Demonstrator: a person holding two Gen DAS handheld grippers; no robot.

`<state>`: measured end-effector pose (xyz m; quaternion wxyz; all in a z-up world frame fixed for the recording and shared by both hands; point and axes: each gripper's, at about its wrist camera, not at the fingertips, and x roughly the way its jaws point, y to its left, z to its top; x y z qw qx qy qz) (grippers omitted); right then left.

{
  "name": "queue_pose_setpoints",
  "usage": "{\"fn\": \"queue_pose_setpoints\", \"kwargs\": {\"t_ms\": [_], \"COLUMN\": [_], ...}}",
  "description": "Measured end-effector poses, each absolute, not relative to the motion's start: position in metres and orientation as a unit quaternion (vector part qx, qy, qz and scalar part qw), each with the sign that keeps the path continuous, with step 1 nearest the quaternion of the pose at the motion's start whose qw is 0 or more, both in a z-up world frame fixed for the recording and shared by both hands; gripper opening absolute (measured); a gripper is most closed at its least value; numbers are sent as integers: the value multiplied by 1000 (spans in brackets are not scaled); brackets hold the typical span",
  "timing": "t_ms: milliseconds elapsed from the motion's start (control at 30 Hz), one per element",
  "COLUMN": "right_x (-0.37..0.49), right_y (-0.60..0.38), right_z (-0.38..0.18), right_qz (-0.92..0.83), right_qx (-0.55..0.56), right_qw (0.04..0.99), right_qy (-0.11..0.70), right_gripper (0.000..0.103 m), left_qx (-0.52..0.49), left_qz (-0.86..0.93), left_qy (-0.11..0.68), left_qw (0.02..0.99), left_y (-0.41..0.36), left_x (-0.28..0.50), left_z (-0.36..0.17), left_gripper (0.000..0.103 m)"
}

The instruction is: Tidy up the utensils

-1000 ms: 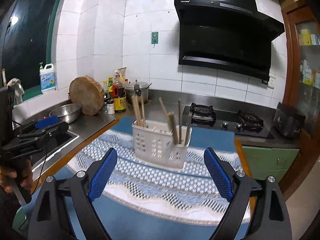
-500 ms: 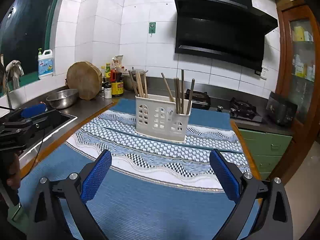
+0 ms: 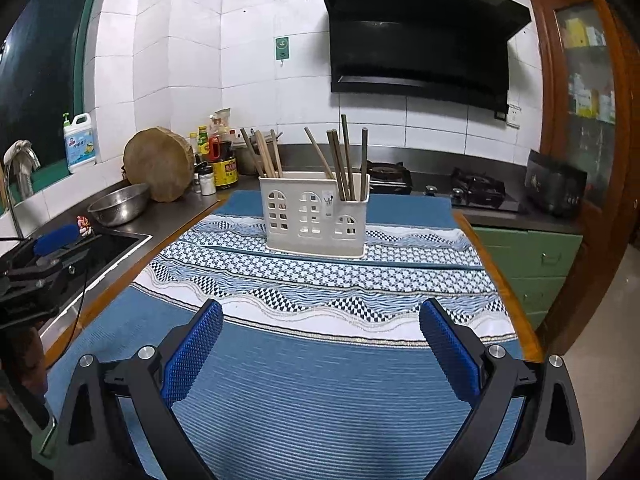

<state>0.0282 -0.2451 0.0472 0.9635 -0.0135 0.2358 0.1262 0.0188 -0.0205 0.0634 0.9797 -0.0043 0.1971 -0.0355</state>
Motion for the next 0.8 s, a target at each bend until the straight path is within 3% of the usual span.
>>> {"fn": "queue_pose_setpoints", "kwargs": {"t_ms": [800], "right_x": [24], "right_y": [-250], "right_z": [35], "right_qz": [116], "right_qx": [-5], "right_qw": [961], "right_qy": [250], "right_gripper": [95], "left_qx": [4], "left_qz": [-31], "left_qy": [217], "left_qw": [976], "left_y": [-32], "left_x": [10], "left_z": [53], "left_gripper": [98]}}
